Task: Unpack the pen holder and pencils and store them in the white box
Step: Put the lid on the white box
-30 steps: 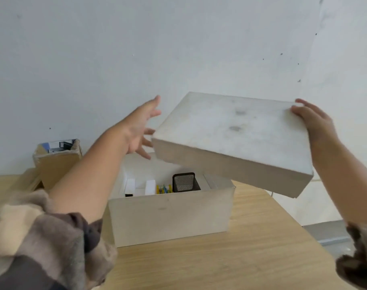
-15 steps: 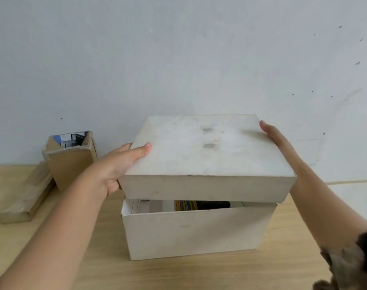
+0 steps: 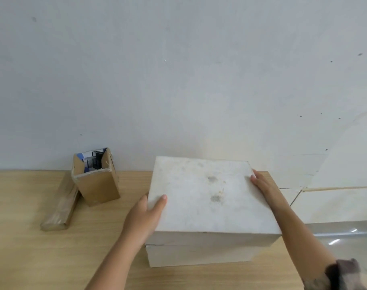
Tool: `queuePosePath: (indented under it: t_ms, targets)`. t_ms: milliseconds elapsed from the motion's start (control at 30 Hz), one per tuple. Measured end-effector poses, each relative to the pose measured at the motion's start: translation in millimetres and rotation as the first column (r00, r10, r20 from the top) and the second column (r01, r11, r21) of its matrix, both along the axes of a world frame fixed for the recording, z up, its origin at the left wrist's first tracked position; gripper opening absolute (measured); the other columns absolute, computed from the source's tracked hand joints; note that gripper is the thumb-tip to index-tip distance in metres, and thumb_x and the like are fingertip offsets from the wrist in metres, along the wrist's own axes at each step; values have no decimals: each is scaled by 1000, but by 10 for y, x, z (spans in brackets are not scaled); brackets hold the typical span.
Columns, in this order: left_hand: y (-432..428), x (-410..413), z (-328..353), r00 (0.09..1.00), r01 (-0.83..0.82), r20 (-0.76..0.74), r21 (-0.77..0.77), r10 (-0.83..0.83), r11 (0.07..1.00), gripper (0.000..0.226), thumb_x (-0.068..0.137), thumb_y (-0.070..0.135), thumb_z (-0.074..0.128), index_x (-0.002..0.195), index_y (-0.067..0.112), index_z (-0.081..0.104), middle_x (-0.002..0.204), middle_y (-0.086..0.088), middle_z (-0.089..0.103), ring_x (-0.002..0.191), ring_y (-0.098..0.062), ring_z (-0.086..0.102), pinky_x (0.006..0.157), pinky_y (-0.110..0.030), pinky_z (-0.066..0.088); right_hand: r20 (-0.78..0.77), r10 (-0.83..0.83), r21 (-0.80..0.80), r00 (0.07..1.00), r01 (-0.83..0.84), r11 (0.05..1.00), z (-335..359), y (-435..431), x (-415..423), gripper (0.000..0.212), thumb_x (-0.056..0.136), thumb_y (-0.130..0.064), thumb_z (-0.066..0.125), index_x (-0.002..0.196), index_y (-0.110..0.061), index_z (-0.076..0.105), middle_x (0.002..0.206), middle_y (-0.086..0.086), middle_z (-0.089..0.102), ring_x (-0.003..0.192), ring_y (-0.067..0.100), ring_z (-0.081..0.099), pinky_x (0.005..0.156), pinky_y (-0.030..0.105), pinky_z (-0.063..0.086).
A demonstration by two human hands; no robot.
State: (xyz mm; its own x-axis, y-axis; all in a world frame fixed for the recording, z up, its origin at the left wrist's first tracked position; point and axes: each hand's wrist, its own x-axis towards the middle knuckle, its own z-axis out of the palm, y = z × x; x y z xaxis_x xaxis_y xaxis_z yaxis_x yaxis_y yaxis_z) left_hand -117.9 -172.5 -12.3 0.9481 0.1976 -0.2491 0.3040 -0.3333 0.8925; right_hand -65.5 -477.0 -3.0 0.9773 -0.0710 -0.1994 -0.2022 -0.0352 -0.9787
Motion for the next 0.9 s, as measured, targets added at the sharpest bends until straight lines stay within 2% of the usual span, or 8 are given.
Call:
queuePosePath:
  t_ms: [67,167,300,400,467,533,633,900]
  targets:
    - [-4,10,29,1000,-4,-9,35,5,999,35,83,53,53,97,23,62,94,4,70,88,-16,64,84,-38,52,-46,-13,22,999,14,1000,52,29,-49,26,97,-21,43,119,-28,57,105,-7,66,68,-2,70,50,11,50]
    - [26,53,83,1000,5,-19,56,-4,998,36,82,54,52,97,22,63,96,3,68,91,-18,64,86,-39,52,-96,-13,41,995,17,999,172,92,-10,31,97,-22,43,124,-28,57,108,-6,68,76,6,72,55,18,55]
    - [57,105,37,1000,-4,-7,101,5,995,53,70,66,47,98,23,63,107,-2,60,95,-21,60,87,-42,51,-145,-16,91,989,29,995,242,181,77,33,99,-19,40,128,-27,53,108,-5,68,85,13,68,60,23,57]
    - [43,120,30,1000,-11,-23,117,14,993,39,81,54,53,99,20,63,109,-5,57,97,-23,58,88,-43,50,-171,-8,126,985,30,992,260,197,134,32,99,-17,38,125,-27,55,106,-4,68,80,12,70,58,24,57]
    - [32,105,20,999,-17,-27,133,21,991,40,80,54,52,99,21,63,107,-4,58,97,-23,59,88,-44,50,-187,1,121,982,22,992,256,187,174,31,100,-15,37,119,-28,57,102,-4,68,74,10,71,55,23,56]
    - [15,83,17,999,-13,-29,146,17,989,41,79,57,51,99,23,63,106,-3,59,97,-22,60,88,-44,50,-194,-4,84,981,21,996,240,159,190,31,100,-15,37,119,-27,58,101,-3,69,77,13,69,58,25,55]
    - [-6,63,-11,999,-29,-23,157,33,987,31,84,50,53,98,24,63,103,0,59,93,-19,60,85,-41,51,-193,-1,63,981,13,998,169,114,207,31,100,-17,37,118,-27,60,103,-2,71,84,18,68,64,30,53]
    - [-10,77,-32,1000,-1,26,236,-5,972,28,87,47,50,104,27,61,100,6,57,93,-13,58,82,-36,51,-150,-16,-9,988,15,1000,65,78,224,30,99,-15,39,117,-22,62,103,-3,71,88,17,67,70,32,52]
